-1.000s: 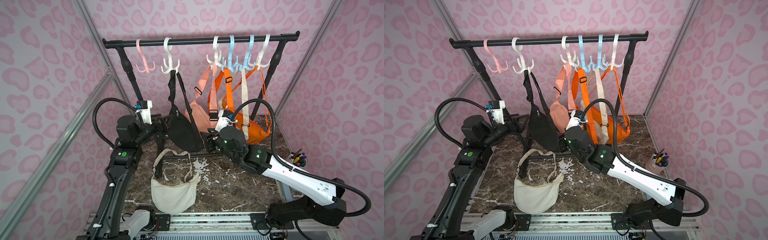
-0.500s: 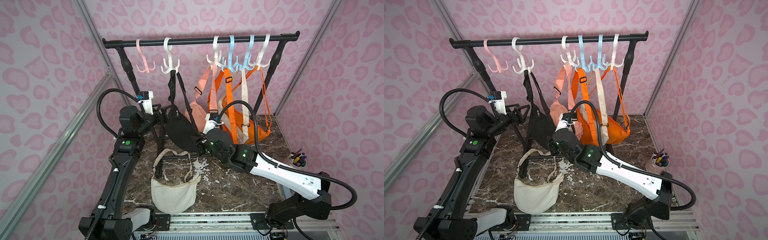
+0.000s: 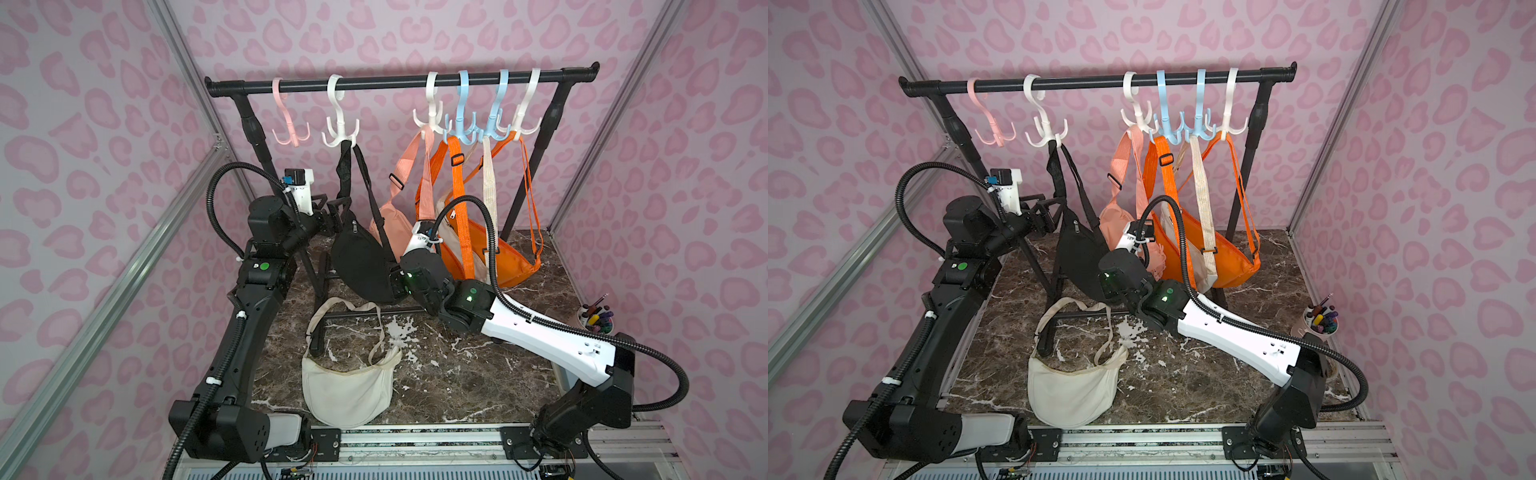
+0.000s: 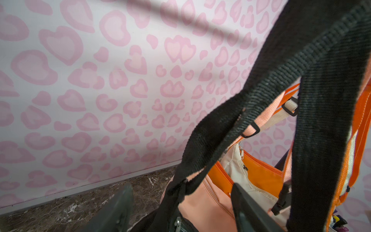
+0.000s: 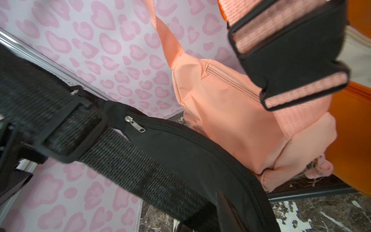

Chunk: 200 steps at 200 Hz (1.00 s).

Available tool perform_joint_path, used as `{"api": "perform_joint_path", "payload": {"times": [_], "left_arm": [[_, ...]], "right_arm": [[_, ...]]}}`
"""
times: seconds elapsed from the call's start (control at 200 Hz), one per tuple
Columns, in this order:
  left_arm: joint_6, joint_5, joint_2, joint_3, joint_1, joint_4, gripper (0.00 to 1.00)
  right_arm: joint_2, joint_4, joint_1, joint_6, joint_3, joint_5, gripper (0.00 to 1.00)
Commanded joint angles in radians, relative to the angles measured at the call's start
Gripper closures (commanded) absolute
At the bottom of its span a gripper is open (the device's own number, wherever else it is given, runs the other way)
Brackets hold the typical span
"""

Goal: Take the bag off the hook
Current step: Pick up the bag from the hook.

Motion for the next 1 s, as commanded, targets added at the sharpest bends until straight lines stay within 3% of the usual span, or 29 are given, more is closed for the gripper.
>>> {"api": "perform_joint_path", "payload": {"times": [0.0,0.125,0.255,0.68,0.885,0.935,0.995], "left_arm": [[0.026,0.017,0.019,0.028,-0.002,0.038,0.24],[0.035,0.016,0.050,0.062,-0.005,0.030,0.27],[0.031,0.009,0.062,0.068,-0.006,0.040,0.30],[0.023,0.006,0.050,0.075,-0.005,0.039,0.61],[0.019,-0.020,0.031,0.062,-0.004,0.032,0.77],[0.017,-0.026,0.029,0.062,-0.007,0.032,0.80],[0.017,-0.028,0.027,0.062,-0.006,0.032,0.81]], "right_arm": [[0.019,0.006,-0.009,0.011,0.016,0.002,0.68],[0.030,0.007,-0.027,0.010,0.029,-0.018,0.78],[0.034,0.008,-0.048,0.011,0.040,-0.044,0.82],[0.083,0.005,-0.078,0.005,0.088,-0.085,0.75],[0.079,0.023,-0.099,0.008,0.095,-0.089,0.92],[0.077,0.023,-0.101,0.005,0.098,-0.099,0.92],[0.066,0.034,-0.101,-0.004,0.095,-0.129,0.81]]}}
